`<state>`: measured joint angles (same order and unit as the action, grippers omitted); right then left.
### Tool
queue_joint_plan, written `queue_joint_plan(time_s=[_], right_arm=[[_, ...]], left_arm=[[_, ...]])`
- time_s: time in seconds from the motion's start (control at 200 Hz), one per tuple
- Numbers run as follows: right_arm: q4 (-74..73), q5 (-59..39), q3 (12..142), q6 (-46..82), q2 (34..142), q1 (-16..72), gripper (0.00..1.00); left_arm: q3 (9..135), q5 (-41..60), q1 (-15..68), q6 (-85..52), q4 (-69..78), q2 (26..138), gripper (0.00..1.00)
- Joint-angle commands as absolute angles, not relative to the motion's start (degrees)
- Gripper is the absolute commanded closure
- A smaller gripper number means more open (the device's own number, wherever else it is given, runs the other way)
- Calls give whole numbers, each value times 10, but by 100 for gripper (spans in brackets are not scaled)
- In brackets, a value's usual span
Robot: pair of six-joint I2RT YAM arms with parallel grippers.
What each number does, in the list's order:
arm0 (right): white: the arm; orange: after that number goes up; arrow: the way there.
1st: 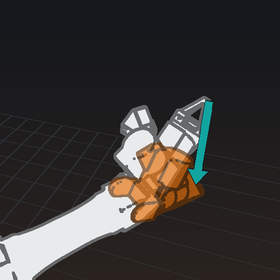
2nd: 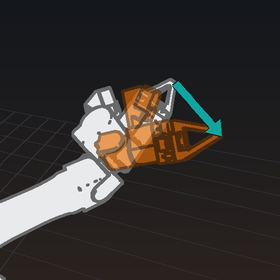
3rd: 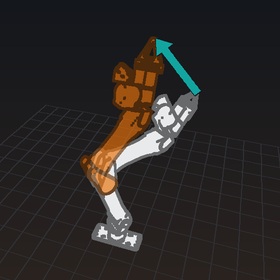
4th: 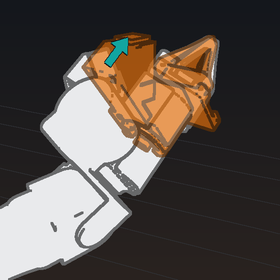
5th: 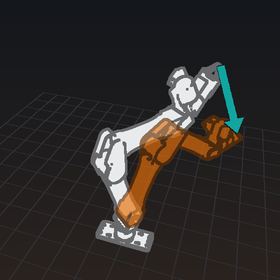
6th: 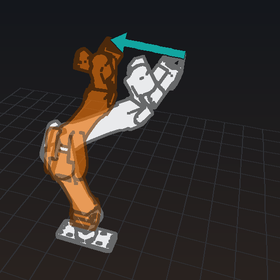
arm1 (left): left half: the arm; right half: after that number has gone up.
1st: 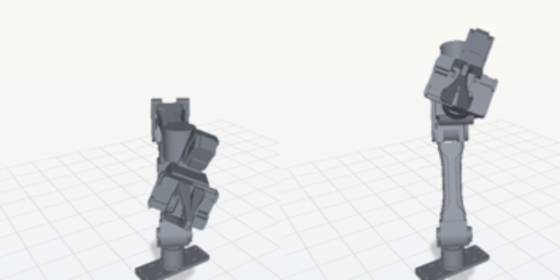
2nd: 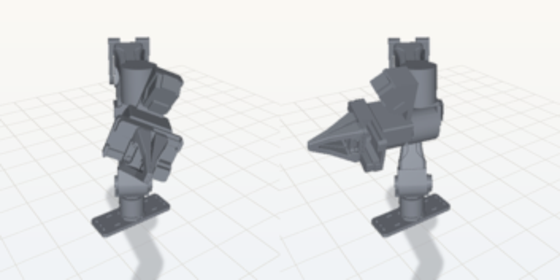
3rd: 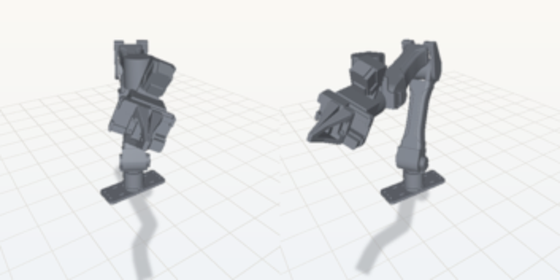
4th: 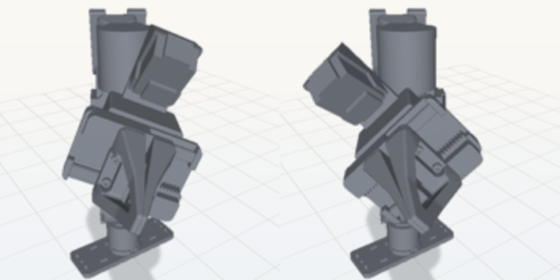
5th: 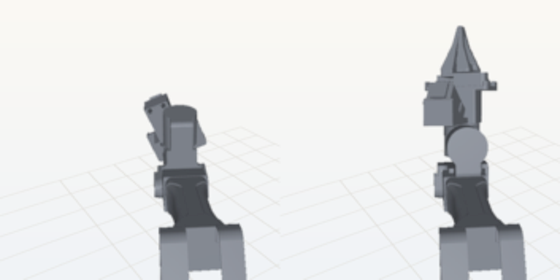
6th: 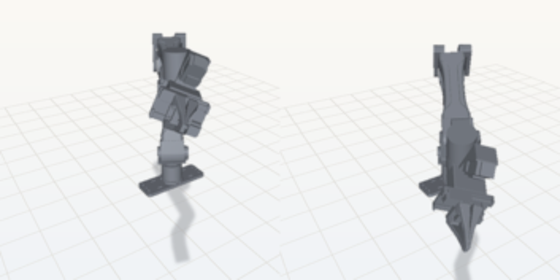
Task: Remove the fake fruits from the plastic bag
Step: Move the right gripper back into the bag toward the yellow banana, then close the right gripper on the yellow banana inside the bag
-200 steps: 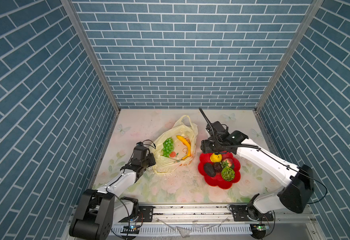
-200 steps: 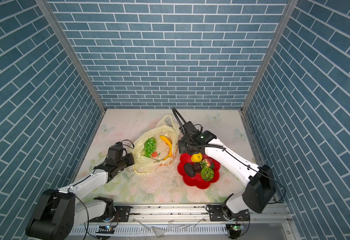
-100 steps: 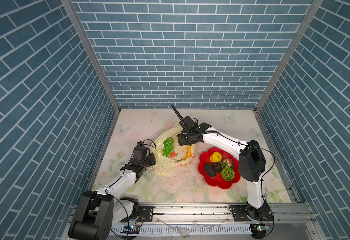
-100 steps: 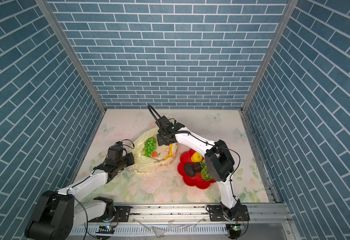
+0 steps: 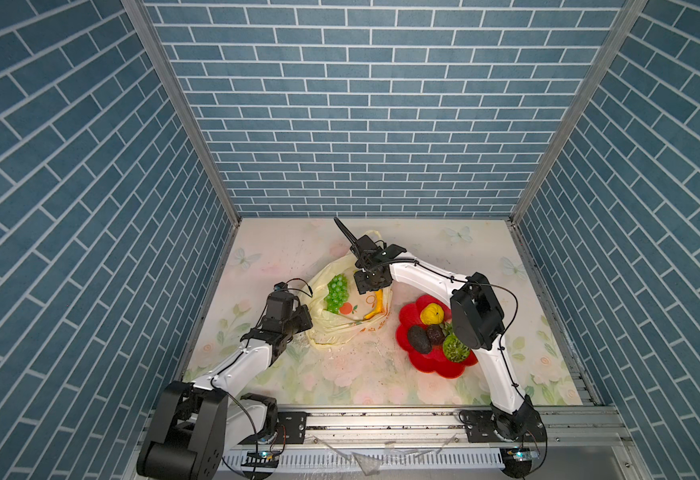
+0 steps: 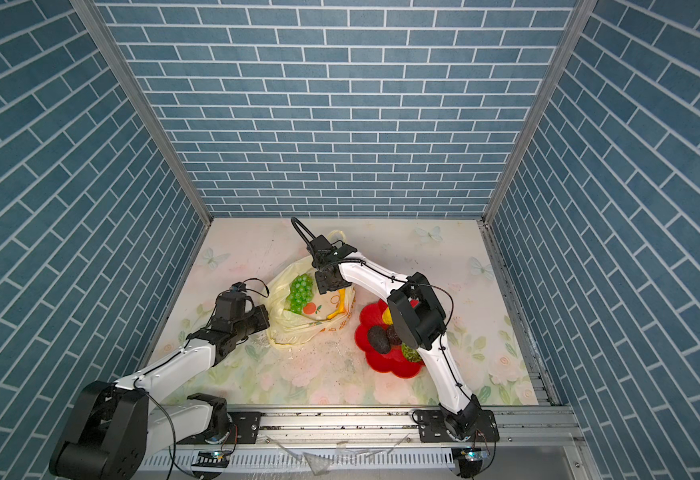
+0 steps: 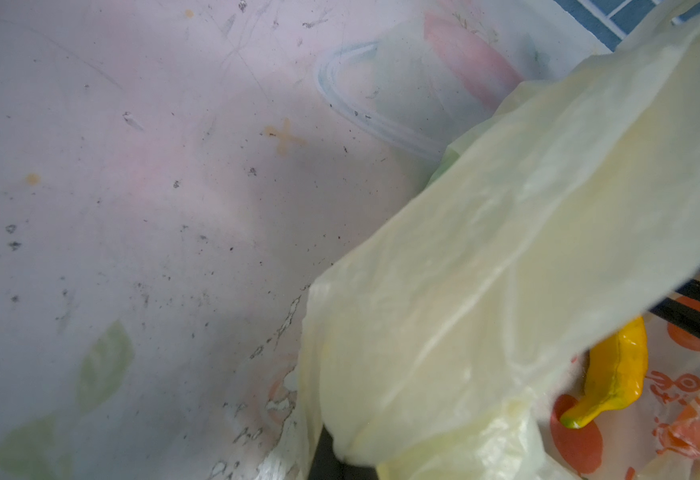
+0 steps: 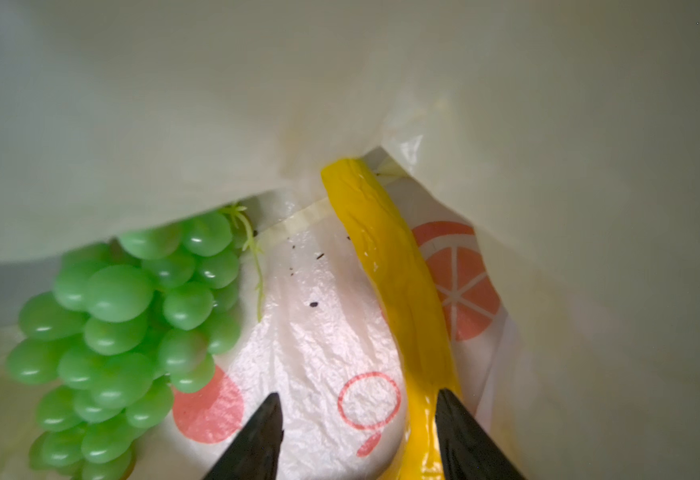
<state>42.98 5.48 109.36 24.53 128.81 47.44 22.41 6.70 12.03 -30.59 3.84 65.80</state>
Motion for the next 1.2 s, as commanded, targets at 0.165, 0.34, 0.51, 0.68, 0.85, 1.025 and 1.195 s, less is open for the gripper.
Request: queue_joint_plan(time_s=[0.165,0.34,0.51,0.68,0.85,1.025,1.195], right_arm=[[475,126,1128,230,1317,468,42],[470,107,1128,230,1331,467,46],[459,93,1124,230,1333,467,58],[454,83,1122,226,1331,468,68],[446,80,1113,223,1323,470,73],[435,70,1100,217,1304,472,73],[439,73,1099,215,1281,473,74]], left_arm=[[220,69,125,-301,45,658,100],[220,69,125,-302,47,661,100],[220,67,125,-301,47,662,100],[221,67,124,-301,48,664,100],[221,66,124,-300,47,663,100],[222,68,124,-300,46,664,100],[221,66,124,-299,45,659,100]])
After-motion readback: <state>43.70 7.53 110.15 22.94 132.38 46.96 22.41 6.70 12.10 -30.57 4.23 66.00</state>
